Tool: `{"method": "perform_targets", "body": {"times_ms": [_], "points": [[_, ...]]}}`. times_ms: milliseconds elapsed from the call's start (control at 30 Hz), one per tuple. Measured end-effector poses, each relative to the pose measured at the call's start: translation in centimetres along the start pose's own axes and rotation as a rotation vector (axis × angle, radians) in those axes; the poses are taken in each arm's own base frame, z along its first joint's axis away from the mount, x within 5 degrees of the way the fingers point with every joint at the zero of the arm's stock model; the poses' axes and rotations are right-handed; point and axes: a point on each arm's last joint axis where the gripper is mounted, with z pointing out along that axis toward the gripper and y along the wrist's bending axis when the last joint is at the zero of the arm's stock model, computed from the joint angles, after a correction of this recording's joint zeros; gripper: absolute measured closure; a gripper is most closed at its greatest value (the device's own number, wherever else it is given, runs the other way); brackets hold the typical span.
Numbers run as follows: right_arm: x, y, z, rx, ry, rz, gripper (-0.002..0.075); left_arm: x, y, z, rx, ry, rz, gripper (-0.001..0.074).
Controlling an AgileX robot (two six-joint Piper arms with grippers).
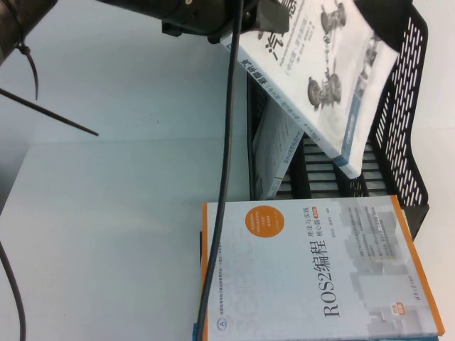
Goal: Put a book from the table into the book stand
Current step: Place the book on the book shelf
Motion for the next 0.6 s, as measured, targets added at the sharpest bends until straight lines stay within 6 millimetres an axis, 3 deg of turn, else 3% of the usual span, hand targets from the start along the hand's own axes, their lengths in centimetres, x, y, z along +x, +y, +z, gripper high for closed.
{"method": "perform_targets", "body": {"times_ms": [333, 600], "points": [[-0.1, 0.3, -0.2, -0.037, -0.007, 0.010, 0.0717, 0.1, 1.5, -0.1, -0.170, 0.008, -0.045, 0.0624], [-0.1, 1.0, -0.2, -0.114, -0.005, 0.028, 0.0717, 0.1, 1.7, -0.2, -0.185, 0.006, -0.073, 0.0624]]}}
